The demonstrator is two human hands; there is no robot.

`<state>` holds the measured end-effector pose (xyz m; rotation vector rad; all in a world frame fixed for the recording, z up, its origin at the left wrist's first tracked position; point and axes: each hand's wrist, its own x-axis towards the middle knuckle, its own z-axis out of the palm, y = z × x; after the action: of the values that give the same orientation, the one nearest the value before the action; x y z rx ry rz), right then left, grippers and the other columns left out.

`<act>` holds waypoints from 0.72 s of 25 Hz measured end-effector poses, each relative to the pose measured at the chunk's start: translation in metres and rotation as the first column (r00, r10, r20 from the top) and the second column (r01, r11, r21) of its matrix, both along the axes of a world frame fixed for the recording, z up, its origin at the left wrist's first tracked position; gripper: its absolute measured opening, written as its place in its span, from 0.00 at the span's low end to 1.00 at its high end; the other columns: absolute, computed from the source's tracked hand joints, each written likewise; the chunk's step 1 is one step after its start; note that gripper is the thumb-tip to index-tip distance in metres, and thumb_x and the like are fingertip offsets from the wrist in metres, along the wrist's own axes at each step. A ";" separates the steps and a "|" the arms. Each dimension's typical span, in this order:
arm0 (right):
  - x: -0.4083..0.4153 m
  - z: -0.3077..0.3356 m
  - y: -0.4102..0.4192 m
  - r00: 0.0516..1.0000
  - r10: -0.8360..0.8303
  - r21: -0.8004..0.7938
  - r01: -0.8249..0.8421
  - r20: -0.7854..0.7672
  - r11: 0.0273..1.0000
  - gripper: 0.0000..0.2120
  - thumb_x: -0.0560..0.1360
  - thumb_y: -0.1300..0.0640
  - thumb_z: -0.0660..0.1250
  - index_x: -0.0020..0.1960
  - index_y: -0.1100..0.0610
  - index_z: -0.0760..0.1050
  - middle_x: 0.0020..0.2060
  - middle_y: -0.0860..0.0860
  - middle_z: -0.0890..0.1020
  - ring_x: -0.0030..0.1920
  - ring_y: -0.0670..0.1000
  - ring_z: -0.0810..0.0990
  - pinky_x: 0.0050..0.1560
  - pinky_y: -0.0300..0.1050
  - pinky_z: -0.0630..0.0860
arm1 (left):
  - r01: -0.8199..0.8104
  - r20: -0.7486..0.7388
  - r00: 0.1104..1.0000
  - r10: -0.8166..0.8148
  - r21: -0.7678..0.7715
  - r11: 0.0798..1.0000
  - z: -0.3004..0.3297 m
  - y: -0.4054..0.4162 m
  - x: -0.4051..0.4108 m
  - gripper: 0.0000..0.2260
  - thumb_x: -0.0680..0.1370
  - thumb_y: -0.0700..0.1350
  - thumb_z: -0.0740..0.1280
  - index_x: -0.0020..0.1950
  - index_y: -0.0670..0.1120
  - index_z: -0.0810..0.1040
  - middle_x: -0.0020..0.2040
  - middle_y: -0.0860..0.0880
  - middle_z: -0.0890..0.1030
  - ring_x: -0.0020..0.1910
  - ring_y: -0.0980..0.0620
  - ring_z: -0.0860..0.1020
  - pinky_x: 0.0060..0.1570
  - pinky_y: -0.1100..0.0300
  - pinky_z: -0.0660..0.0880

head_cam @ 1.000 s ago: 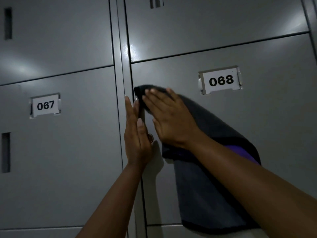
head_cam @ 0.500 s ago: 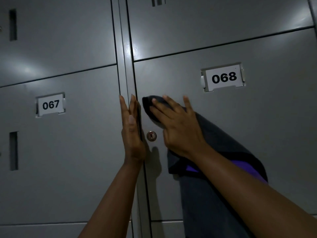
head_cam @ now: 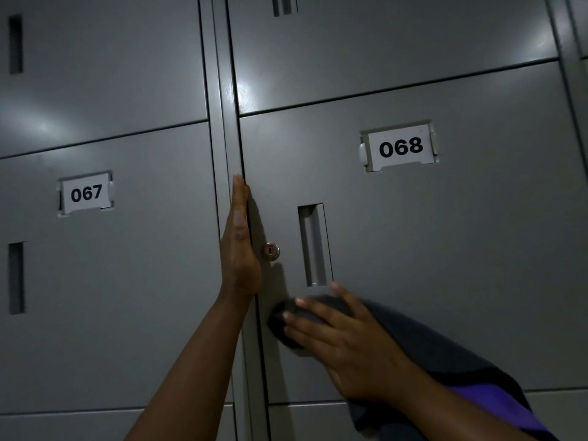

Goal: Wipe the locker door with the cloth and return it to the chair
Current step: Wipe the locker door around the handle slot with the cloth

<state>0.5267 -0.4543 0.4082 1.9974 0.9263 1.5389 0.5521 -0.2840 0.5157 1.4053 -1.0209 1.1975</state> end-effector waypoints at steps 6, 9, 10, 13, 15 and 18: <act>-0.008 0.024 -0.057 0.990 -0.112 0.701 0.020 0.086 0.713 0.30 0.67 0.59 0.52 0.70 0.53 0.60 0.72 0.51 0.62 0.75 0.54 0.47 0.68 0.68 0.39 | -0.661 0.195 0.747 0.636 0.118 0.741 -0.003 -0.011 0.009 0.25 0.79 0.53 0.42 0.74 0.43 0.47 0.76 0.46 0.49 0.74 0.58 0.44 0.72 0.65 0.38; -0.005 0.068 -0.053 0.990 -0.096 0.805 -0.027 0.104 0.592 0.28 0.72 0.57 0.49 0.72 0.58 0.57 0.74 0.56 0.57 0.74 0.57 0.49 0.70 0.67 0.42 | -0.780 0.213 0.625 0.751 0.145 0.609 -0.006 -0.018 0.006 0.30 0.79 0.58 0.37 0.75 0.41 0.46 0.76 0.43 0.47 0.75 0.51 0.44 0.73 0.59 0.38; -0.004 0.083 -0.046 0.991 -0.081 0.806 -0.041 0.110 0.591 0.27 0.73 0.56 0.49 0.72 0.58 0.57 0.74 0.56 0.57 0.74 0.57 0.49 0.70 0.66 0.42 | -0.793 0.205 0.609 0.766 0.143 0.592 -0.007 -0.020 0.005 0.31 0.78 0.59 0.36 0.75 0.41 0.46 0.77 0.43 0.47 0.75 0.50 0.45 0.73 0.58 0.38; -0.002 0.127 -0.022 0.991 -0.040 0.775 -0.072 0.125 0.628 0.29 0.73 0.52 0.48 0.73 0.59 0.56 0.75 0.56 0.56 0.74 0.55 0.50 0.70 0.63 0.42 | -0.818 0.192 0.575 0.796 0.127 0.561 -0.009 -0.023 0.004 0.31 0.78 0.59 0.36 0.75 0.41 0.47 0.76 0.43 0.47 0.75 0.51 0.45 0.73 0.58 0.38; 0.001 0.153 -0.007 0.989 -0.028 0.747 -0.092 0.146 0.658 0.29 0.73 0.52 0.49 0.73 0.59 0.55 0.74 0.56 0.57 0.74 0.55 0.52 0.71 0.63 0.42 | -0.834 0.188 0.552 0.812 0.114 0.541 -0.011 -0.023 0.004 0.30 0.79 0.57 0.37 0.75 0.40 0.47 0.76 0.44 0.46 0.75 0.52 0.44 0.73 0.58 0.38; 0.004 0.161 0.018 0.989 0.024 0.661 -0.114 0.144 0.742 0.29 0.73 0.53 0.54 0.73 0.59 0.55 0.74 0.56 0.59 0.74 0.53 0.54 0.72 0.61 0.44 | -0.846 0.166 0.533 0.830 0.082 0.527 -0.012 -0.025 0.005 0.28 0.79 0.55 0.41 0.75 0.40 0.48 0.76 0.44 0.47 0.75 0.52 0.45 0.73 0.57 0.37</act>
<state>0.5311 -0.4367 0.5691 2.2939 0.4084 2.2491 0.5573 -0.3091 0.5032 2.0924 -0.4446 1.9402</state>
